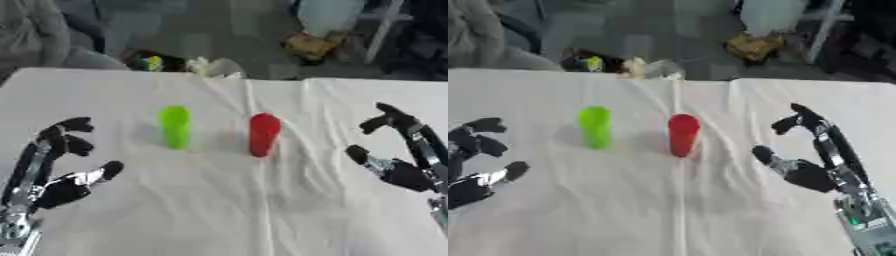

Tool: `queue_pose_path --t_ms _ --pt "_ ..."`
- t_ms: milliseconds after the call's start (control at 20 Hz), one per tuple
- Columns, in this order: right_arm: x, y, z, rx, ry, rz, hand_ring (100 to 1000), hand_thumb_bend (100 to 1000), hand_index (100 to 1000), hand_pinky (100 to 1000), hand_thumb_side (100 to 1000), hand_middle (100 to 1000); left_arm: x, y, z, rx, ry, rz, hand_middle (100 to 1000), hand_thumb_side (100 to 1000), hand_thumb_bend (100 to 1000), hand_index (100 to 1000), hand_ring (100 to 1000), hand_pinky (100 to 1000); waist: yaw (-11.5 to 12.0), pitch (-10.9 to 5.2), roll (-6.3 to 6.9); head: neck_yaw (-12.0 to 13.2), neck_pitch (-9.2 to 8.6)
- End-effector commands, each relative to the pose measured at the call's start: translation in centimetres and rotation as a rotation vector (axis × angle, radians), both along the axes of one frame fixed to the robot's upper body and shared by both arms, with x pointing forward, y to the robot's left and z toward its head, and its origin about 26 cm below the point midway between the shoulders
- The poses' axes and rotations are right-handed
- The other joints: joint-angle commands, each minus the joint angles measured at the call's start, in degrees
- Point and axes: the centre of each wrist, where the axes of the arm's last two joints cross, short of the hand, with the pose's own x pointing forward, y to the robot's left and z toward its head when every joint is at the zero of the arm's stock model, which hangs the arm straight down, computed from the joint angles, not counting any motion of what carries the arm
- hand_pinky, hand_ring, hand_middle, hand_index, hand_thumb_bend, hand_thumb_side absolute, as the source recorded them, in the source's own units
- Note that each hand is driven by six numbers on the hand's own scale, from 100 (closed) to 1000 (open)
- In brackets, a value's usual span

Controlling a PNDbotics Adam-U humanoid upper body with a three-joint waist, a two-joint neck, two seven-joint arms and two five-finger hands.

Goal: Pour the contents of one cup into another cup.

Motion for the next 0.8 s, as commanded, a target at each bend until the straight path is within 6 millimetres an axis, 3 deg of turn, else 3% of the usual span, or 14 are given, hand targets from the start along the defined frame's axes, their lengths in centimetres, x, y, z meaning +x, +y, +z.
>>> queue_pose_path --t_ms 50,800 --pt "0.0 -0.2 0.8 -0.012 -0.023 0.004 986 647 666 909 657 546 0.8 0.3 0.6 0.007 -0.011 0.000 678 476 852 822 561 564 -0.2 -0.69 0.10 0.2 -0.39" --pt "0.1 0.0 0.9 -0.008 -0.023 0.013 985 643 668 909 661 545 4.1 -0.8 -0.4 -0.013 0.053 -0.033 693 464 909 842 567 563 -0.6 -1.02 0.42 0.6 0.10"
